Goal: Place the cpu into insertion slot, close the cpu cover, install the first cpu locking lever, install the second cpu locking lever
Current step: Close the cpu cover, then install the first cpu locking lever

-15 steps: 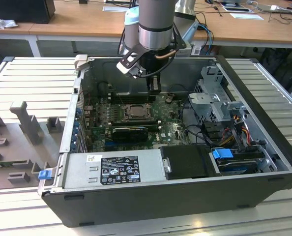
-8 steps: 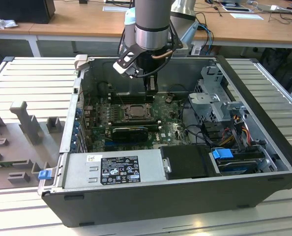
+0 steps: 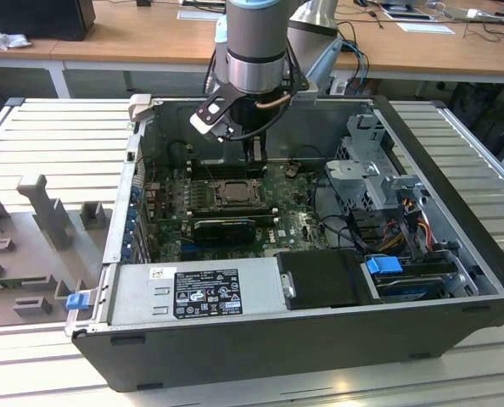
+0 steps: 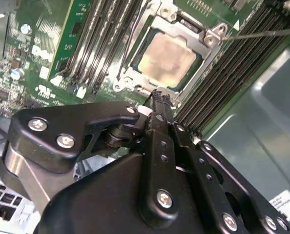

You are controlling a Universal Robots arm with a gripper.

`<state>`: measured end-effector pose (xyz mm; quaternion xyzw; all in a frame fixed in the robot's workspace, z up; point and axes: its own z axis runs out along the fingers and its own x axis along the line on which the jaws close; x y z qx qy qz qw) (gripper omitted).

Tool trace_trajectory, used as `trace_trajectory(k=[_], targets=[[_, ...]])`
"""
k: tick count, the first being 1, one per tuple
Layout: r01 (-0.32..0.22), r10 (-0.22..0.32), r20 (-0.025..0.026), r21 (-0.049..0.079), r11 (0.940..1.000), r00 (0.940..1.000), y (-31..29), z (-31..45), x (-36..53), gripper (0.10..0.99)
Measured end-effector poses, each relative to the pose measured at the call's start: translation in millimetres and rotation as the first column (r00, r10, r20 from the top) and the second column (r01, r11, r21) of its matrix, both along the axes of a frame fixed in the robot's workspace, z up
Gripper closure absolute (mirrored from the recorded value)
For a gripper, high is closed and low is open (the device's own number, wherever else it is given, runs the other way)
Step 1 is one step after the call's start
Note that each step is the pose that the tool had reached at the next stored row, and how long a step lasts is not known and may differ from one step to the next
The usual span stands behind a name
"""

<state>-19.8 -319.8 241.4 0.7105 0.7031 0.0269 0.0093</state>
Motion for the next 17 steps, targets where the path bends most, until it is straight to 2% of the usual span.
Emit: trace_trajectory(k=[1,10,17], targets=[[0.0,0.0,-0.0016,0.0,1.0,1.0,0.0,-1.5,-3.7,0.98],[0.0,0.0,-0.0017,0.0,1.0,1.0,0.1,-2.1,-22.3,0.98],[0.0,0.0,-0.0016,0.0,1.0,1.0,0.0,-0.8,-23.9,0.98]])
